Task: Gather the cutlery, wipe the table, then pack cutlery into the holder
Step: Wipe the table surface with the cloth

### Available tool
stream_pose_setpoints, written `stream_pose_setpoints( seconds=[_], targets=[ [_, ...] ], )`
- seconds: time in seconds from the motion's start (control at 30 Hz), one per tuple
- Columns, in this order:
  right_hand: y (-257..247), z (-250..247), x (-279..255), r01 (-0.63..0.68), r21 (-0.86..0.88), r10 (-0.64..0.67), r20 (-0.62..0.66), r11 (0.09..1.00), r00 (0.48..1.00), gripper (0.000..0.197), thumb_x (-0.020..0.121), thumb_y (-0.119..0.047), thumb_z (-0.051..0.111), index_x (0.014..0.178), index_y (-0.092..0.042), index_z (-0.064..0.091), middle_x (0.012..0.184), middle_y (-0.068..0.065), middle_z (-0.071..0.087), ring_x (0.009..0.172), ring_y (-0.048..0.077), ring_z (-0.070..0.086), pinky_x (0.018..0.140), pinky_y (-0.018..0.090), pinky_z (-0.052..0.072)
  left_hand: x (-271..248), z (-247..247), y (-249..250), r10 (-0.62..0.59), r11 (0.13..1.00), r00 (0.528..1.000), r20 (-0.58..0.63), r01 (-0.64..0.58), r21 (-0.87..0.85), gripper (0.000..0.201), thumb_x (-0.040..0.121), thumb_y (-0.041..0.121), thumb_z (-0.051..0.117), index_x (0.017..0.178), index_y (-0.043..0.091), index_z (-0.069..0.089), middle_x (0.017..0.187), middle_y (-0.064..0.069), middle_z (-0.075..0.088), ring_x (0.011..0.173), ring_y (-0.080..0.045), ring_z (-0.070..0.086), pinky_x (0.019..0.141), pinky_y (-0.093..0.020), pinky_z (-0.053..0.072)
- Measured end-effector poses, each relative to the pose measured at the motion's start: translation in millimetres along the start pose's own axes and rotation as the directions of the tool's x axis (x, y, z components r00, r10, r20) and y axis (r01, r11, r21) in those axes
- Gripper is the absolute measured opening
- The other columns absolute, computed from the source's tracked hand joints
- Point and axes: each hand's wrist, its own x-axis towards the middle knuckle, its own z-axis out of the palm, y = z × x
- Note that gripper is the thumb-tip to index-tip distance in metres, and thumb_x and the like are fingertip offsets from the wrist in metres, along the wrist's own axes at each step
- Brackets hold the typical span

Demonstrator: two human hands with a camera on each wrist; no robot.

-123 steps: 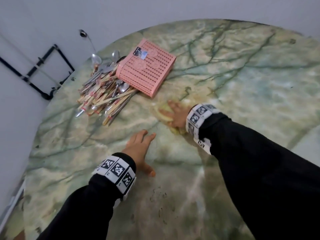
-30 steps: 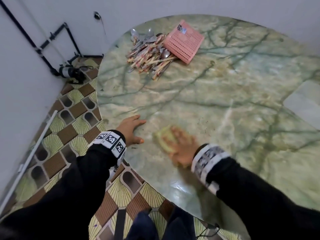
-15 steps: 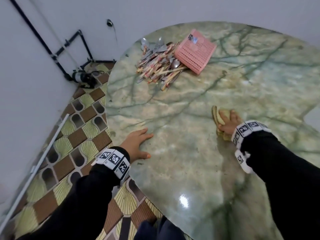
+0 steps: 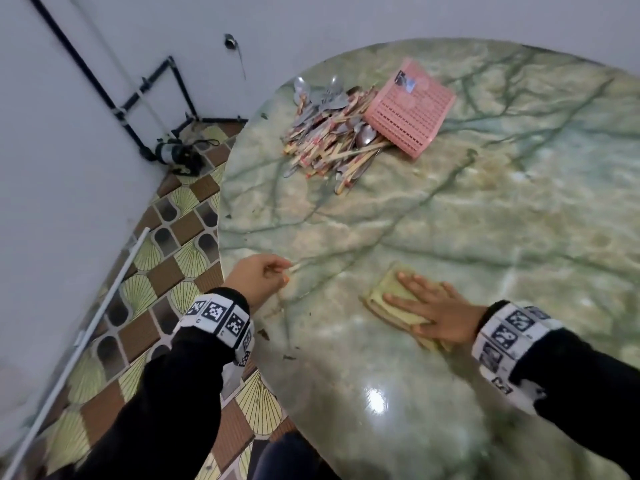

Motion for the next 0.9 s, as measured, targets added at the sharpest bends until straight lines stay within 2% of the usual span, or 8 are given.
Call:
stream_pose_setpoints(
  seconds=[0.1, 0.2, 0.43, 0.57, 0.63, 0.77, 0.83, 0.9],
  targets=[
    [51, -26, 20, -0.276, 0.209, 0.304, -0.117, 0.938, 0.945, 0.067, 0.098, -0.037, 0.036, 0.145, -0.037, -0.012, 0.153, 0.002, -0.027, 0.144, 0.026, -0.016, 0.115, 0.049, 0.005, 14, -6, -3, 0.056, 0.991, 0.998, 0.017, -0.058, 0.123, 0.038, 0.083, 0.006, 0.064, 0.121, 0.013, 0.06, 0.119, -0.004, 0.058, 0.108, -0.015, 0.054, 0.1, -0.024, 0.037],
    [30, -49, 59, -0.358, 0.364, 0.449, -0.206, 0.86, 0.869, 0.066, 0.098, -0.039, 0.035, 0.149, -0.03, -0.006, 0.155, 0.012, -0.02, 0.144, 0.036, -0.011, 0.118, 0.047, 0.004, 29, -18, -11, 0.068, 0.977, 0.998, -0.006, -0.065, 0.203, 0.041, 0.086, 0.0, 0.058, 0.124, 0.013, 0.057, 0.129, -0.005, 0.05, 0.121, -0.019, 0.048, 0.108, -0.026, 0.03],
    [-168, -52, 106, 0.006, 0.154, 0.033, -0.251, 0.988, 0.967, 0.066, 0.096, -0.038, 0.037, 0.145, -0.043, -0.006, 0.154, -0.001, -0.026, 0.144, 0.025, -0.018, 0.113, 0.055, -0.004, 70, -55, -29, 0.117, 0.93, 0.993, 0.01, -0.113, 0.35, 0.052, 0.085, -0.014, 0.046, 0.129, 0.012, 0.054, 0.142, -0.009, 0.04, 0.132, -0.028, 0.038, 0.114, -0.033, 0.025],
    [-149, -28, 67, 0.143, 0.004, -0.143, -0.028, 0.99, 0.989, 0.069, 0.097, -0.031, 0.039, 0.143, -0.048, -0.01, 0.15, -0.009, -0.034, 0.141, 0.017, -0.024, 0.113, 0.051, -0.009, 93, -75, -34, 0.139, 0.872, 0.979, 0.146, -0.191, 0.45, 0.057, 0.087, -0.006, 0.051, 0.139, 0.016, 0.042, 0.154, -0.009, 0.022, 0.141, -0.026, 0.025, 0.117, -0.033, 0.017],
    [-115, -29, 48, 0.039, 0.036, -0.04, 0.028, 0.999, 0.999, 0.071, 0.096, -0.029, 0.039, 0.143, -0.046, -0.012, 0.15, -0.009, -0.033, 0.142, 0.016, -0.023, 0.114, 0.048, -0.005, 103, -84, -36, 0.142, 0.828, 0.961, 0.238, -0.247, 0.504, 0.06, 0.091, 0.004, 0.053, 0.145, 0.017, 0.03, 0.156, -0.009, 0.013, 0.143, -0.024, 0.017, 0.116, -0.031, 0.012],
    [-86, -50, 68, -0.28, 0.223, 0.302, -0.068, 0.934, 0.951, 0.071, 0.096, -0.033, 0.038, 0.143, -0.043, -0.014, 0.152, -0.005, -0.029, 0.144, 0.019, -0.018, 0.114, 0.049, 0.005, 113, -96, -46, 0.072, 0.839, 0.915, 0.397, -0.27, 0.471, 0.071, 0.093, 0.015, 0.051, 0.149, 0.017, 0.008, 0.157, -0.01, -0.007, 0.145, -0.026, -0.005, 0.117, -0.034, 0.003],
    [-105, -66, 98, -0.342, 0.312, 0.404, -0.158, 0.886, 0.901, 0.069, 0.096, -0.037, 0.038, 0.144, -0.043, -0.01, 0.154, -0.002, -0.025, 0.145, 0.021, -0.014, 0.114, 0.05, 0.007, 115, -99, -50, 0.072, 0.862, 0.897, 0.437, -0.276, 0.424, 0.073, 0.093, 0.016, 0.051, 0.149, 0.018, 0.005, 0.156, -0.009, -0.011, 0.144, -0.025, -0.011, 0.116, -0.035, 0.0],
    [-139, -80, 125, -0.28, 0.317, 0.359, -0.222, 0.906, 0.907, 0.066, 0.096, -0.039, 0.036, 0.146, -0.04, -0.007, 0.155, 0.0, -0.022, 0.145, 0.024, -0.013, 0.114, 0.052, 0.003, 116, -100, -54, 0.093, 0.871, 0.89, 0.445, -0.29, 0.397, 0.073, 0.093, 0.018, 0.052, 0.149, 0.019, 0.004, 0.156, -0.008, -0.012, 0.144, -0.024, -0.012, 0.116, -0.036, -0.001]
  ],
)
